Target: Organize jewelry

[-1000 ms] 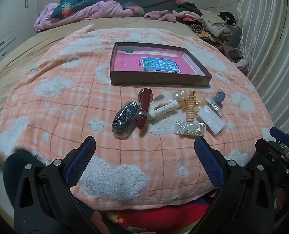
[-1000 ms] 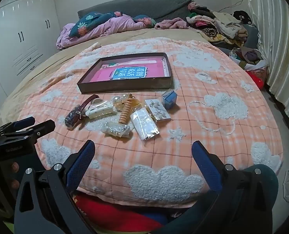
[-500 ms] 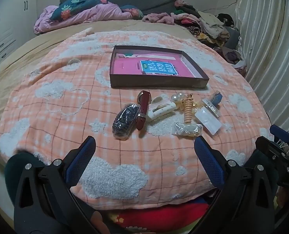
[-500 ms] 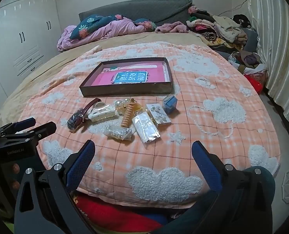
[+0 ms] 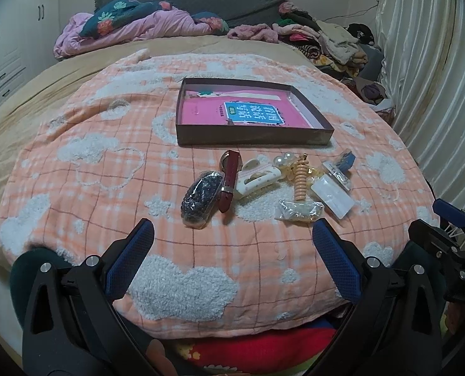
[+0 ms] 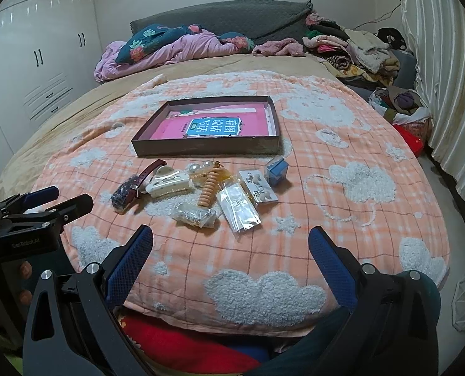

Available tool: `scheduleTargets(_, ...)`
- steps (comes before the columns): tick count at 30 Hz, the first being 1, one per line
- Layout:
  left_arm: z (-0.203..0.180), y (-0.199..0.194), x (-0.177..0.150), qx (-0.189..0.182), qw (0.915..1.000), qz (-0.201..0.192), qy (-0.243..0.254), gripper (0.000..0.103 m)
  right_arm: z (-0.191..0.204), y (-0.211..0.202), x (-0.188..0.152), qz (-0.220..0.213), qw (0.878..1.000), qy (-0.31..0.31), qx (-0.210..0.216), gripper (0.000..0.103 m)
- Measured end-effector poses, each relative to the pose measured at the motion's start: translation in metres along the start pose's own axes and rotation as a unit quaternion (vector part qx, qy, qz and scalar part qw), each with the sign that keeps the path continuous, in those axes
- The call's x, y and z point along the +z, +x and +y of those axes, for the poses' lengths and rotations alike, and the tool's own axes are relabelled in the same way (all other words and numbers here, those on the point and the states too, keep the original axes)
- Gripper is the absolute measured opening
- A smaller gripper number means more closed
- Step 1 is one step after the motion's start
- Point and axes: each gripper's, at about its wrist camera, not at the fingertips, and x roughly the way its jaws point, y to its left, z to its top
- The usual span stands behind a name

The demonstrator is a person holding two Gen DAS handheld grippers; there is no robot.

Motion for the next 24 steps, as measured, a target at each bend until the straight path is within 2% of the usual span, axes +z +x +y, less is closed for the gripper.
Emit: scheduleTargets(24,-0.004,-0.0027,0.0008,-0.004,1.0,-0.003,0.002,0.095,0.0017,-0.001,0.001,-0.002,1.0,0.001,0.003,0.099)
